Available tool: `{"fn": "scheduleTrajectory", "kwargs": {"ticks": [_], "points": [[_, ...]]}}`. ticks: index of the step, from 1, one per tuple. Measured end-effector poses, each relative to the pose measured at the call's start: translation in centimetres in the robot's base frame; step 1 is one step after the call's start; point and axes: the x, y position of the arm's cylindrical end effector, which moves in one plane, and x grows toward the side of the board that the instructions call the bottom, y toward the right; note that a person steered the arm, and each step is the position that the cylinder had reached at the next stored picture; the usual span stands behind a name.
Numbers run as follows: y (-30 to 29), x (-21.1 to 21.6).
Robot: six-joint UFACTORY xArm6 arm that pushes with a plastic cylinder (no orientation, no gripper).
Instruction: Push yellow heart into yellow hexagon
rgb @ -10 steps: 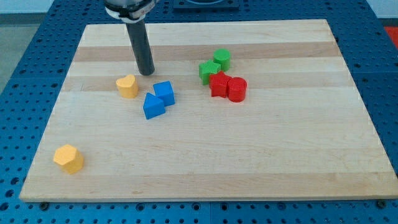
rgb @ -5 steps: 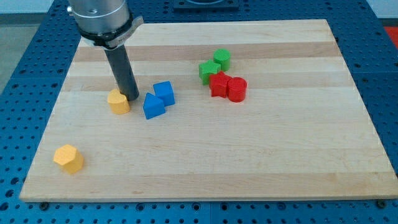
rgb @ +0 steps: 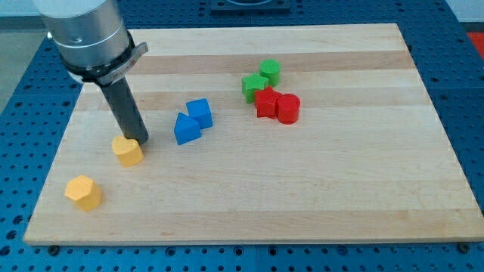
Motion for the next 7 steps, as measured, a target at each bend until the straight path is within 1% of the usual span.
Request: {"fn": "scheduleTrajectory", "kwargs": {"ticks": [4,7], "points": [[-0.3,4.7],[-0.7,6.9]]}}
